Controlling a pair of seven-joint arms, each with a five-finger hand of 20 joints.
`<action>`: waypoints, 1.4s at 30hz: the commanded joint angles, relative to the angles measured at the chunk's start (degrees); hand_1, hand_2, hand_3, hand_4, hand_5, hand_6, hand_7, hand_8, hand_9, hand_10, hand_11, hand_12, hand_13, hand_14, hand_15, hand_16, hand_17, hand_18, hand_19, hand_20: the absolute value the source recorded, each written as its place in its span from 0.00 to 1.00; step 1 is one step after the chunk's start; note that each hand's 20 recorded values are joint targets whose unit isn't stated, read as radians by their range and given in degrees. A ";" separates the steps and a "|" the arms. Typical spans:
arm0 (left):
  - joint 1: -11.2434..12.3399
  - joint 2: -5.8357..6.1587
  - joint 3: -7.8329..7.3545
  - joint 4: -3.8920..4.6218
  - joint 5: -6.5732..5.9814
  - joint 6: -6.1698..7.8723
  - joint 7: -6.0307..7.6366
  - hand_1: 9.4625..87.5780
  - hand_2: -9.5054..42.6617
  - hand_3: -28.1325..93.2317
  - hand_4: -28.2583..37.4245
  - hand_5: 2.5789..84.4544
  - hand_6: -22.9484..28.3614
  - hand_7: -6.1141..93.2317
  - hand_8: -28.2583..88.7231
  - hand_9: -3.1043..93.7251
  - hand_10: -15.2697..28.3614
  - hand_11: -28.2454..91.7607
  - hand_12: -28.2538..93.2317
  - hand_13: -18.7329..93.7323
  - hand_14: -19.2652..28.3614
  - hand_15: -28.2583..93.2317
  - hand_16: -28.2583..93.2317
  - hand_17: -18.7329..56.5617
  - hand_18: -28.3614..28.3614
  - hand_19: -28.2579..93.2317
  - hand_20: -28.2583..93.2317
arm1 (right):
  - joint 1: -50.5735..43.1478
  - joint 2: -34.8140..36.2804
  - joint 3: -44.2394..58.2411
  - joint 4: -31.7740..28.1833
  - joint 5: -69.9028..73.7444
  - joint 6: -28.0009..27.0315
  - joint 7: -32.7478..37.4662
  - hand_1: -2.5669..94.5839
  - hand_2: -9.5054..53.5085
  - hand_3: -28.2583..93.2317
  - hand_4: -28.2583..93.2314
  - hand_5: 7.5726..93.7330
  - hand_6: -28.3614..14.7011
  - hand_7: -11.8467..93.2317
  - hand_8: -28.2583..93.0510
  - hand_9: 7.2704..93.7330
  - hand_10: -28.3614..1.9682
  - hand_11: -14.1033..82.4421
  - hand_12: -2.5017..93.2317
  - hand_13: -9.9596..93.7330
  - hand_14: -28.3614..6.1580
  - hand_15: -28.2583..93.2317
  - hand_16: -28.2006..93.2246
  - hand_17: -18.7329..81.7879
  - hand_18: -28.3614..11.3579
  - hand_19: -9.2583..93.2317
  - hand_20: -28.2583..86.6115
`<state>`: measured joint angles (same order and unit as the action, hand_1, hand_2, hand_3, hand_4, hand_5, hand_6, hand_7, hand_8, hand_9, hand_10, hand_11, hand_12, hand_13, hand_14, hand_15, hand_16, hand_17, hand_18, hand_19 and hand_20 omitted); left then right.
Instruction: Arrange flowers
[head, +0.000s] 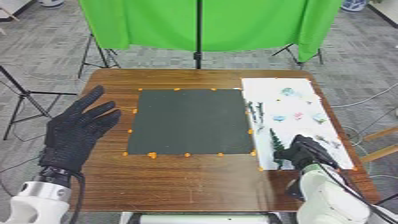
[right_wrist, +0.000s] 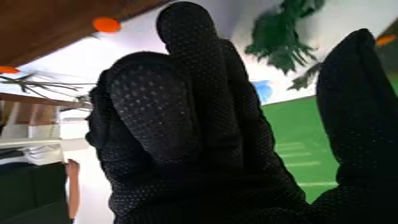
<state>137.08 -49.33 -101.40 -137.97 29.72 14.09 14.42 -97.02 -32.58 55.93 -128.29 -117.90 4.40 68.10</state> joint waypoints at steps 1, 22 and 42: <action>0.02 0.38 0.39 0.54 0.16 -0.88 -0.36 0.17 0.32 0.86 0.04 0.34 0.58 0.23 0.15 0.32 0.84 0.47 0.32 0.35 1.00 0.65 0.16 0.10 0.97 0.70 0.33 | 5.82 -0.64 -8.82 2.92 -3.28 -1.63 1.79 0.35 0.08 0.76 0.05 0.69 0.48 0.22 0.15 0.89 0.40 0.43 0.20 0.88 0.54 0.77 0.37 0.66 0.09 1.00 0.45; 0.74 -0.22 -0.03 0.17 0.06 -0.60 -0.38 0.17 0.32 0.86 0.04 0.34 0.58 0.23 0.15 0.32 0.84 0.47 0.32 0.35 1.00 0.65 0.15 0.10 0.97 0.70 0.33 | 13.63 -2.73 -24.98 9.56 -7.94 -5.94 -0.07 0.46 0.00 0.79 0.02 0.80 0.56 0.34 0.17 0.90 0.48 0.45 0.21 0.87 0.57 0.77 0.37 0.65 0.12 1.00 0.43; 1.57 -0.38 -1.30 -0.78 0.49 -0.52 -0.59 0.17 0.33 0.86 0.04 0.34 0.59 0.23 0.15 0.32 0.84 0.47 0.33 0.35 1.00 0.65 0.15 0.09 0.97 0.70 0.33 | 10.75 0.29 -19.75 7.61 -12.69 11.23 1.24 0.58 0.00 0.82 0.00 0.93 0.60 0.36 0.34 1.00 0.58 0.49 0.23 0.94 0.66 0.76 0.39 0.67 0.15 1.00 0.49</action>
<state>137.49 -49.25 -101.89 -138.08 29.71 13.93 14.36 -82.07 -33.58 35.69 -119.72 -130.24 12.99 68.01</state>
